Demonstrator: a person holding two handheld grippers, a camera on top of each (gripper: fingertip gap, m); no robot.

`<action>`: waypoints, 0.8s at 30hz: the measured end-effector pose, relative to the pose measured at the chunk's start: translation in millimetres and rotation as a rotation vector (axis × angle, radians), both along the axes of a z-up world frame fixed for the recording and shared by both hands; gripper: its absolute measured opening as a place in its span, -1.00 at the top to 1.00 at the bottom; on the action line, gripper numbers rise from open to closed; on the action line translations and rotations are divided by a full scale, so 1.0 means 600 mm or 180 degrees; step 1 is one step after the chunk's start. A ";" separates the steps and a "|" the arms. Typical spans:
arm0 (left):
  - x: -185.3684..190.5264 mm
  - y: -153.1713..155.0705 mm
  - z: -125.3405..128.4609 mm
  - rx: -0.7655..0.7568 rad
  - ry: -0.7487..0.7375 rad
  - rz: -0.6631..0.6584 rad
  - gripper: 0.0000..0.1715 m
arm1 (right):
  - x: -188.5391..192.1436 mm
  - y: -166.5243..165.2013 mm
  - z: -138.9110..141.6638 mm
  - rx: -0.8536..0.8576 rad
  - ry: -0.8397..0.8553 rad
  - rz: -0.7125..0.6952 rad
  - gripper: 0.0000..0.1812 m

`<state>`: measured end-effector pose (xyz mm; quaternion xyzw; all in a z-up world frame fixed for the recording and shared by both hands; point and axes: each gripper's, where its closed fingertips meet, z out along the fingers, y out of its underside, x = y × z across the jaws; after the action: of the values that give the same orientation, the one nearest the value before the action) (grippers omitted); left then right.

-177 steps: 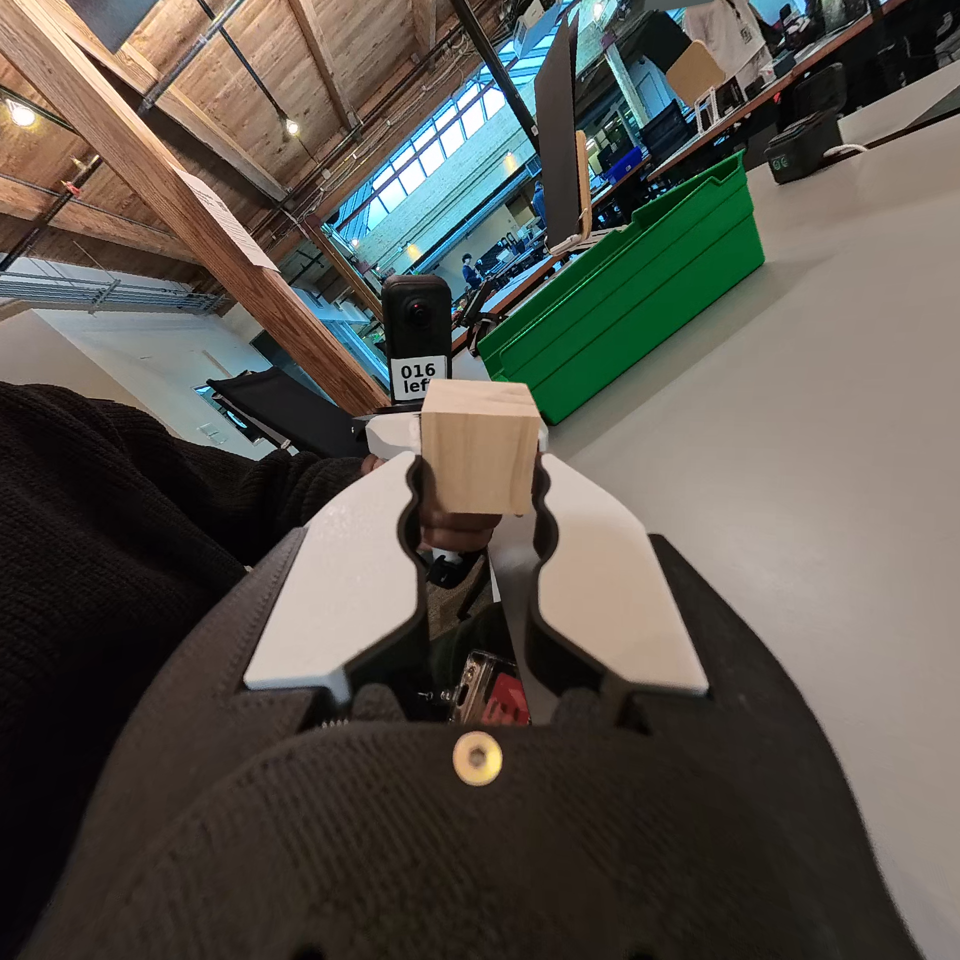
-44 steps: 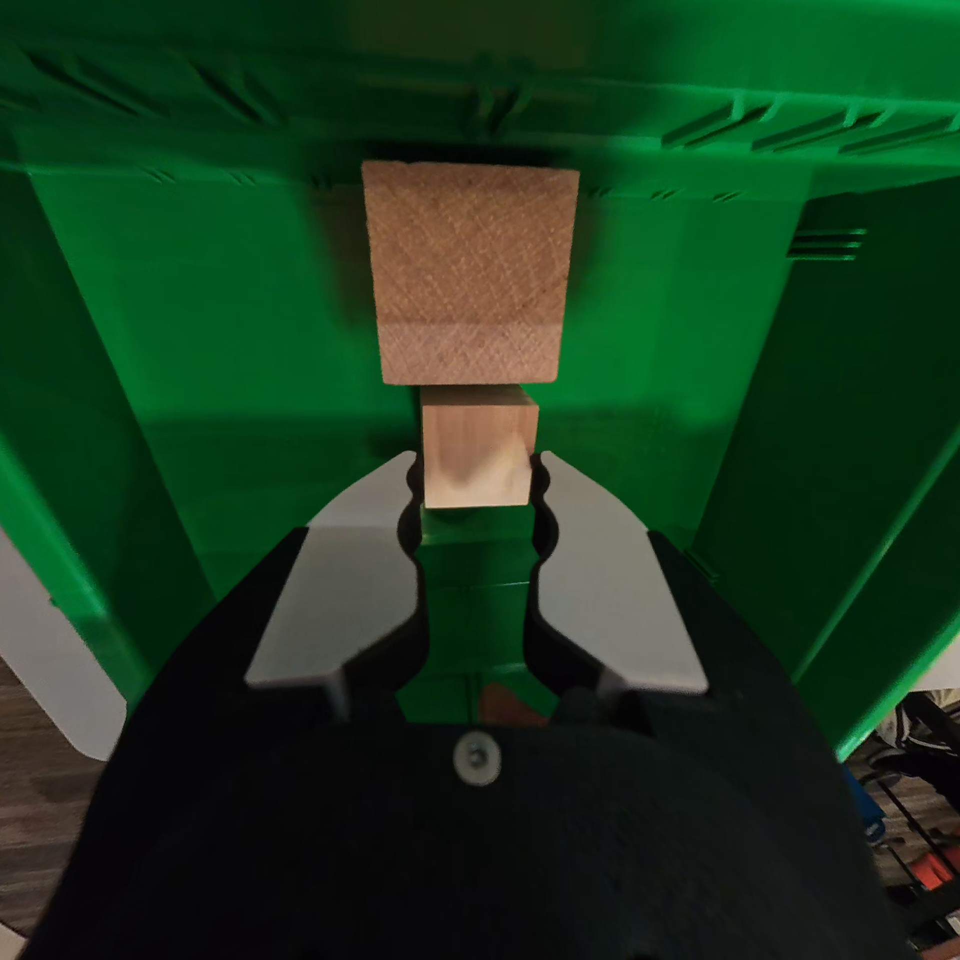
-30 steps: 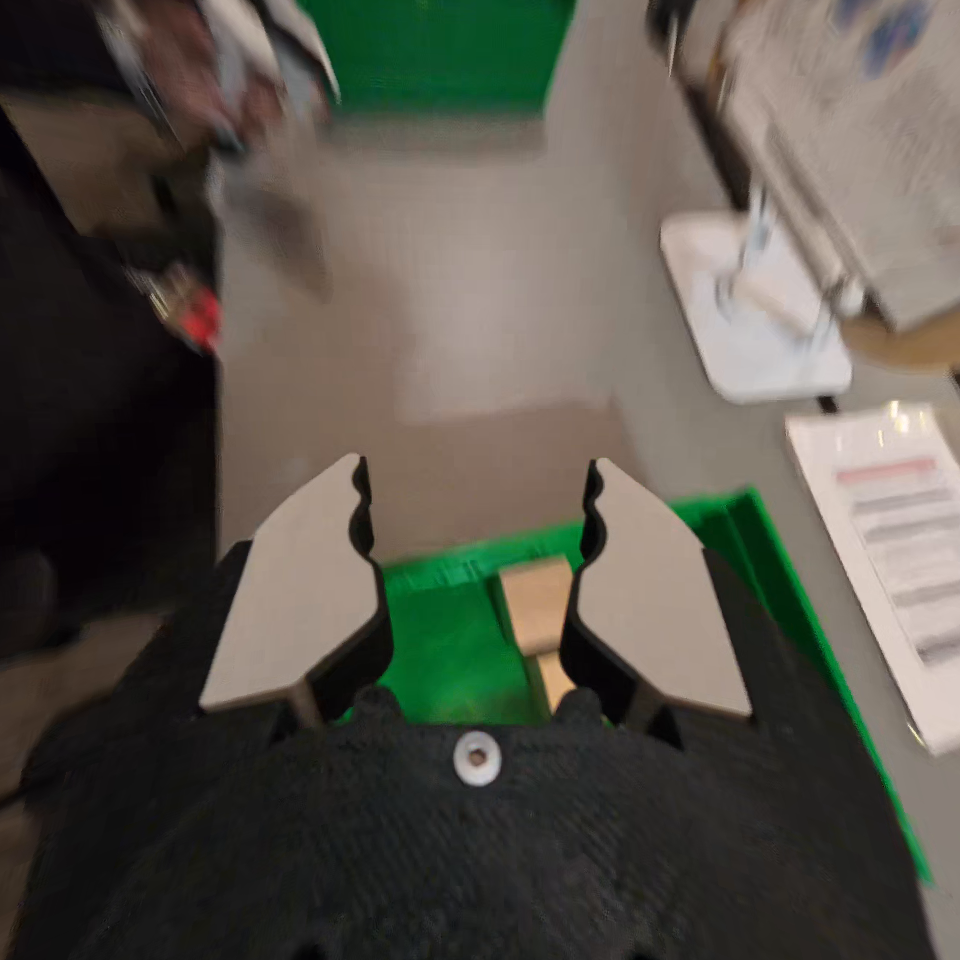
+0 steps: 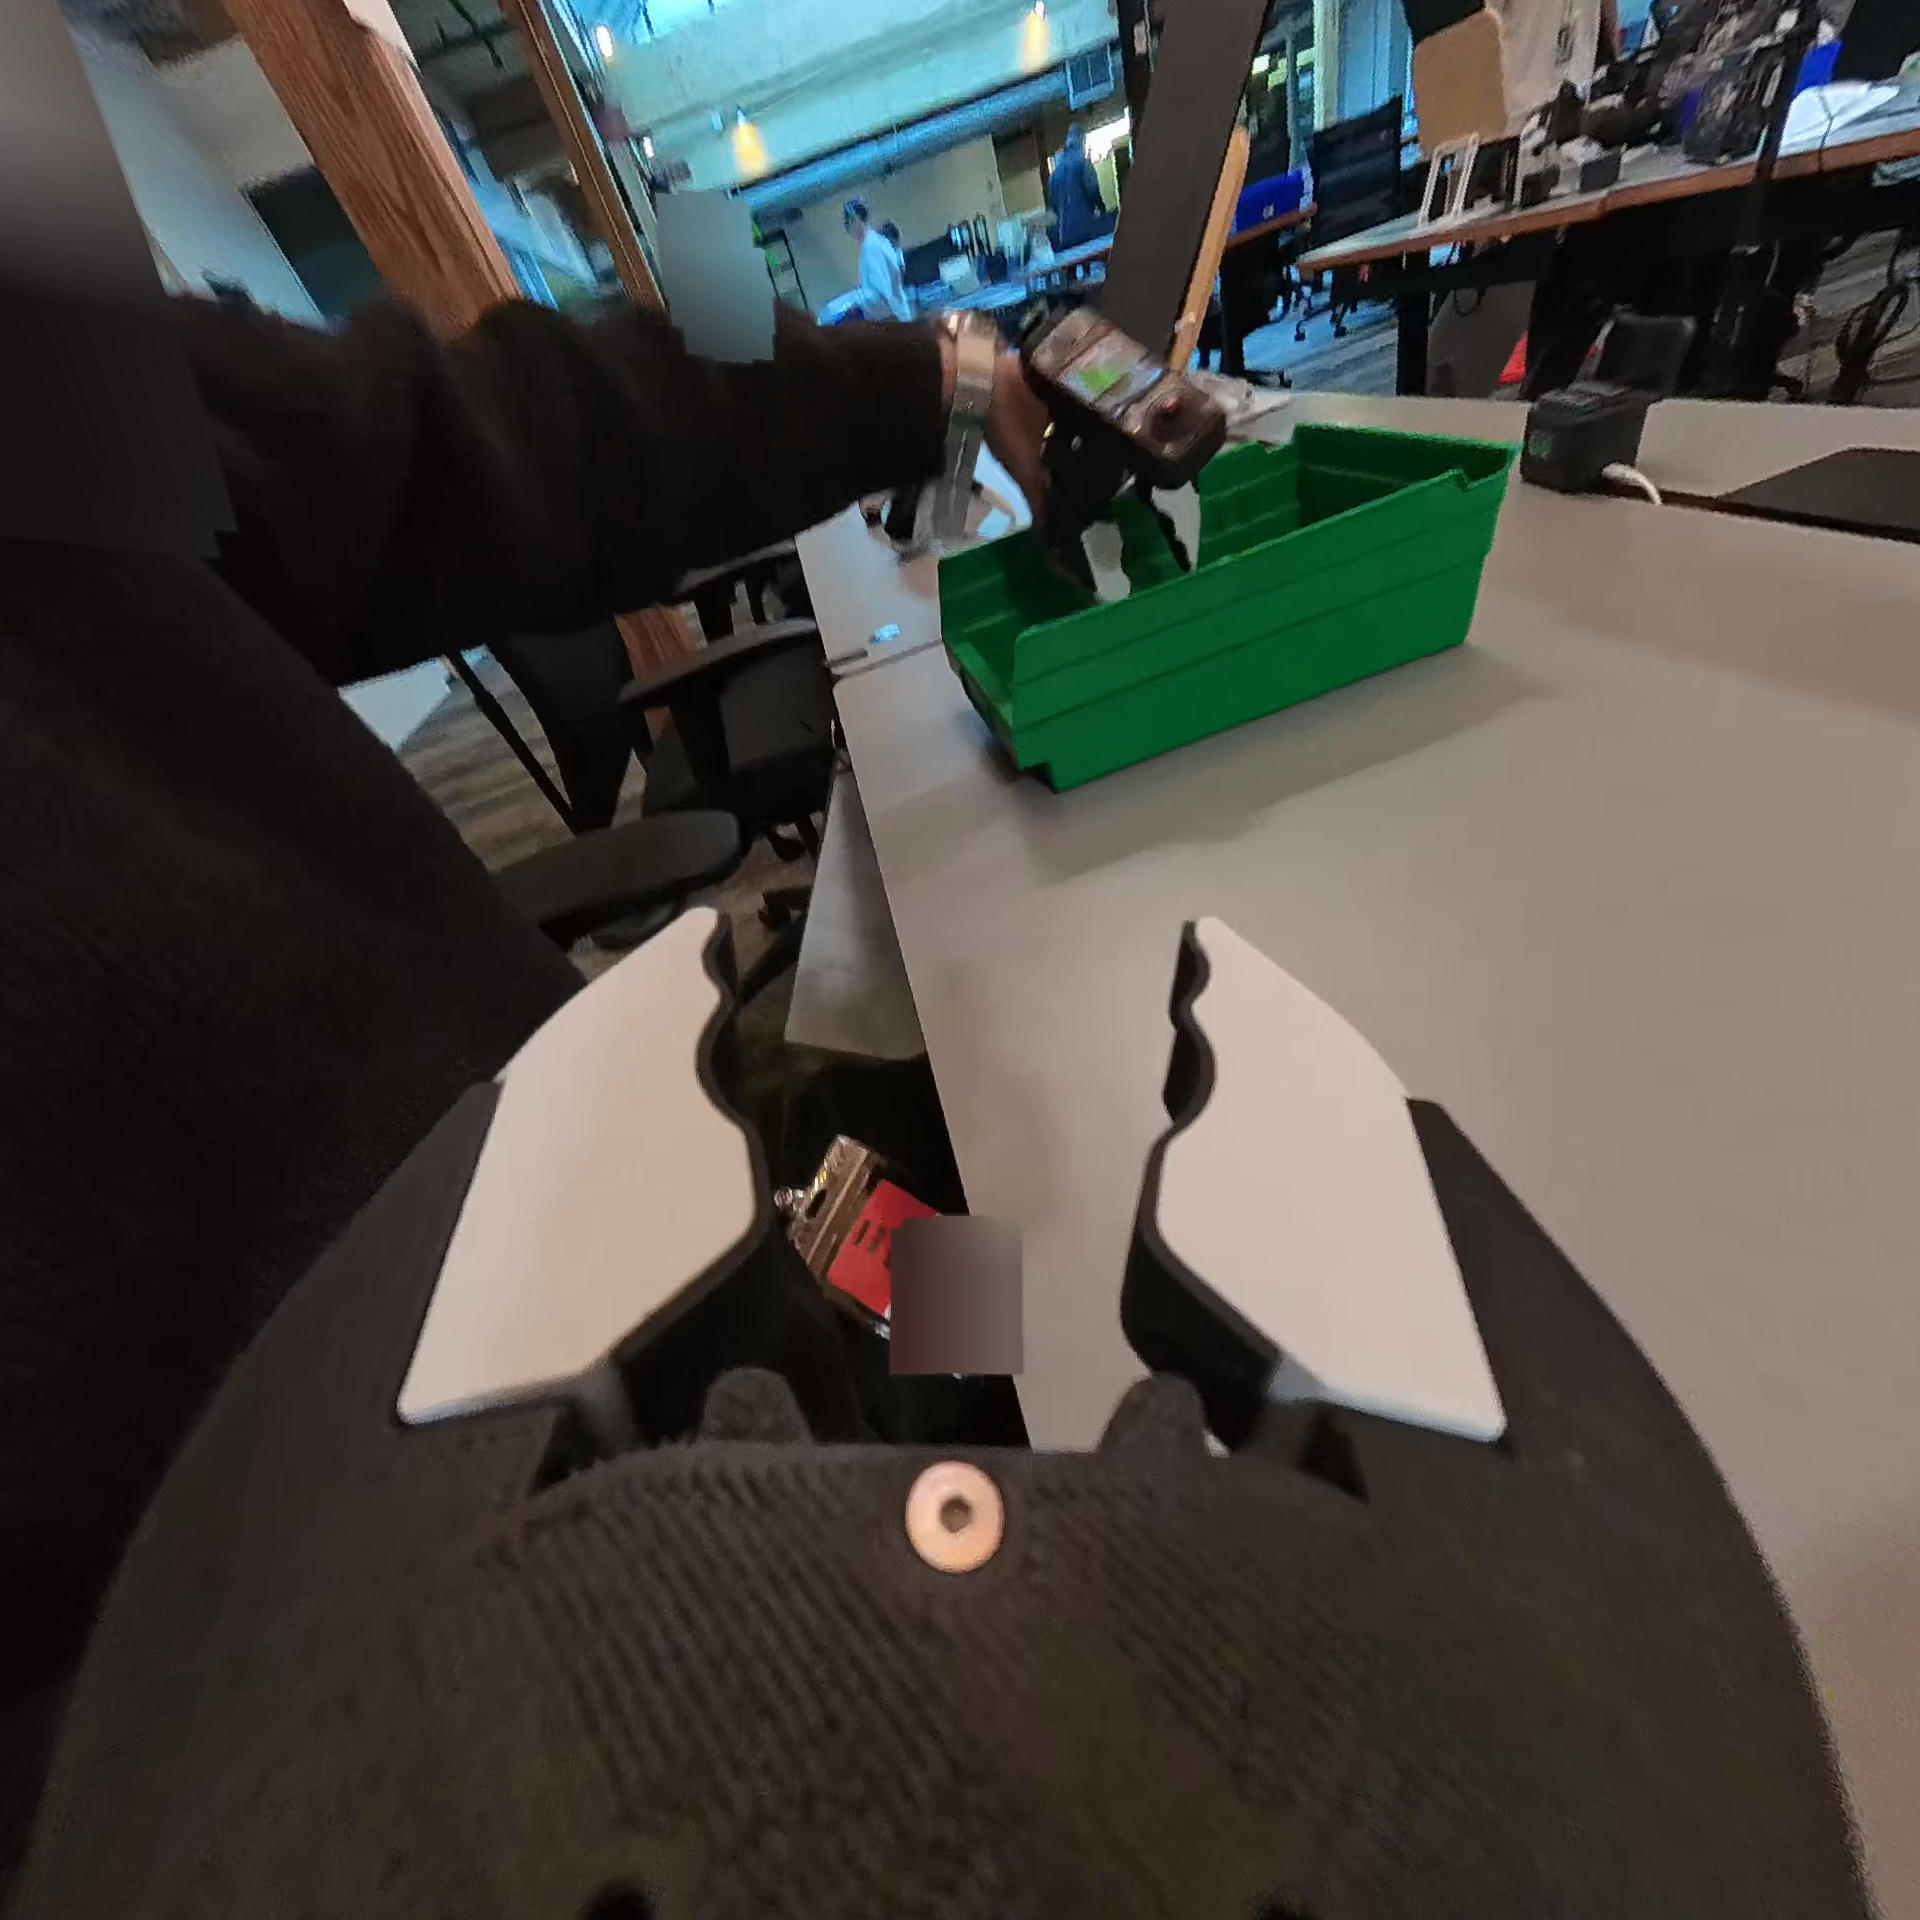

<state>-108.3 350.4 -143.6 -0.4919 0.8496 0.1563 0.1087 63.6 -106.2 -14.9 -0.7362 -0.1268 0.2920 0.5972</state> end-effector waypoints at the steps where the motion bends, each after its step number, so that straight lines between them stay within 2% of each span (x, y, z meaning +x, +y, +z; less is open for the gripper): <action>1: 0.002 0.000 -0.006 -0.0041 0.0046 0.0004 0.37 | -0.001 -0.001 -0.005 -0.0026 -0.0038 0.0003 0.10; 8: -0.014 0.012 -0.025 0.0045 0.0382 0.0071 0.49 | 0.017 -0.006 -0.017 -0.0118 0.0153 -0.0110 0.13; 11: -0.009 0.010 -0.029 0.0007 0.0303 0.0067 0.63 | 0.028 -0.007 -0.012 -0.0146 0.0310 -0.0154 0.18; 15: 0.002 0.003 -0.007 -0.0052 0.0088 0.0147 0.63 | 0.031 -0.009 -0.004 -0.0112 0.0350 -0.0178 0.20; 17: 0.034 -0.009 0.034 -0.0160 -0.0468 0.0242 0.64 | 0.029 -0.008 -0.005 -0.0118 0.0281 -0.0188 0.21; 19: 0.083 -0.044 0.098 -0.0454 -0.1327 0.0350 0.66 | 0.026 -0.006 -0.007 -0.0120 0.0219 -0.0200 0.22; 22: 0.157 -0.148 0.224 -0.1260 -0.2834 0.0390 0.66 | 0.022 0.008 -0.002 -0.0079 0.0280 -0.0245 0.27; 24: 0.186 -0.237 0.290 -0.1926 -0.3558 0.0452 0.67 | 0.018 0.024 0.014 0.0031 0.0481 -0.0284 0.27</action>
<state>3.3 208.4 30.6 -0.5632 0.6366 -0.3639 0.3811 74.5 -91.5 -6.4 -0.7141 -0.0499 0.3193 0.6210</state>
